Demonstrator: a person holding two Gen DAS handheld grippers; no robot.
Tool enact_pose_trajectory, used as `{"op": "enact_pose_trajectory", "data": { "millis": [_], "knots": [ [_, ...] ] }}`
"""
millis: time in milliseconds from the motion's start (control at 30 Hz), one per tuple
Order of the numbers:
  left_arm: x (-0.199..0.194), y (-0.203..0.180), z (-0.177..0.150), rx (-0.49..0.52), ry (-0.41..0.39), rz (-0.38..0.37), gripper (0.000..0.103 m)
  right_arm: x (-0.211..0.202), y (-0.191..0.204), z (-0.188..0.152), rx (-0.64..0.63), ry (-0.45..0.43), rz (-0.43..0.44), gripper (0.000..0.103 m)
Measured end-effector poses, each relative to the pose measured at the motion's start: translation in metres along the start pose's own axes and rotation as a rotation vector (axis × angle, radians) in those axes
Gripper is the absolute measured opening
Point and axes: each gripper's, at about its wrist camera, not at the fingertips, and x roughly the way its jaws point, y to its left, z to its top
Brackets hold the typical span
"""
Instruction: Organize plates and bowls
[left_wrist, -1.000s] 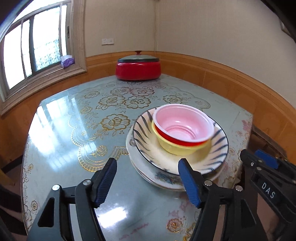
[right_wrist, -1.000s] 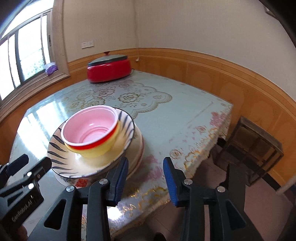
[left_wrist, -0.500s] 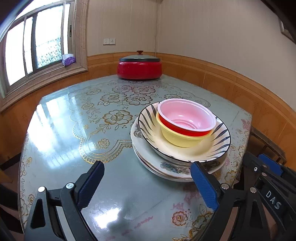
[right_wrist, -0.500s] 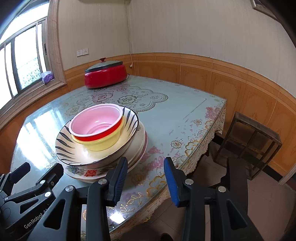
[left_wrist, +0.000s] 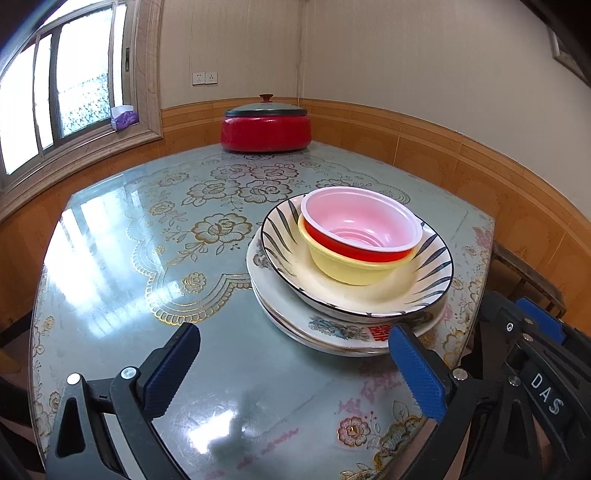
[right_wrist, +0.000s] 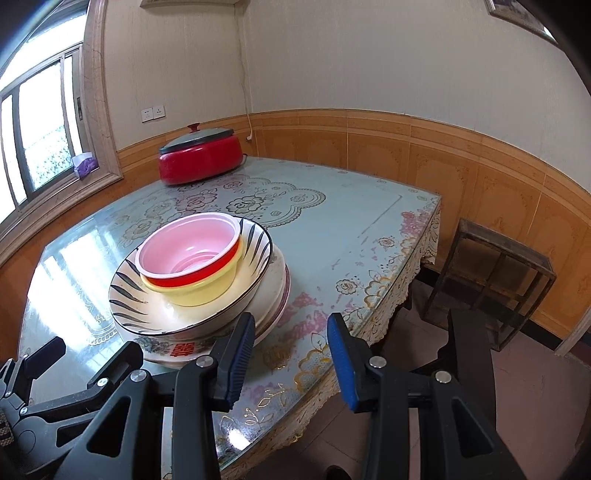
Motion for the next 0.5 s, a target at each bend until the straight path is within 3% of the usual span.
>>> {"op": "enact_pose_trajectory", "data": {
  "millis": [333, 500],
  "knots": [
    [0.002, 0.013, 0.001, -0.005, -0.018, -0.005, 0.102, 0.003, 0.014, 0.001, -0.021, 0.007, 0.005, 0.041],
    [-0.001, 0.013, 0.002, 0.018, -0.043, 0.008, 0.09, 0.007, 0.021, 0.0, -0.043, 0.013, 0.008, 0.041]
  ]
}}
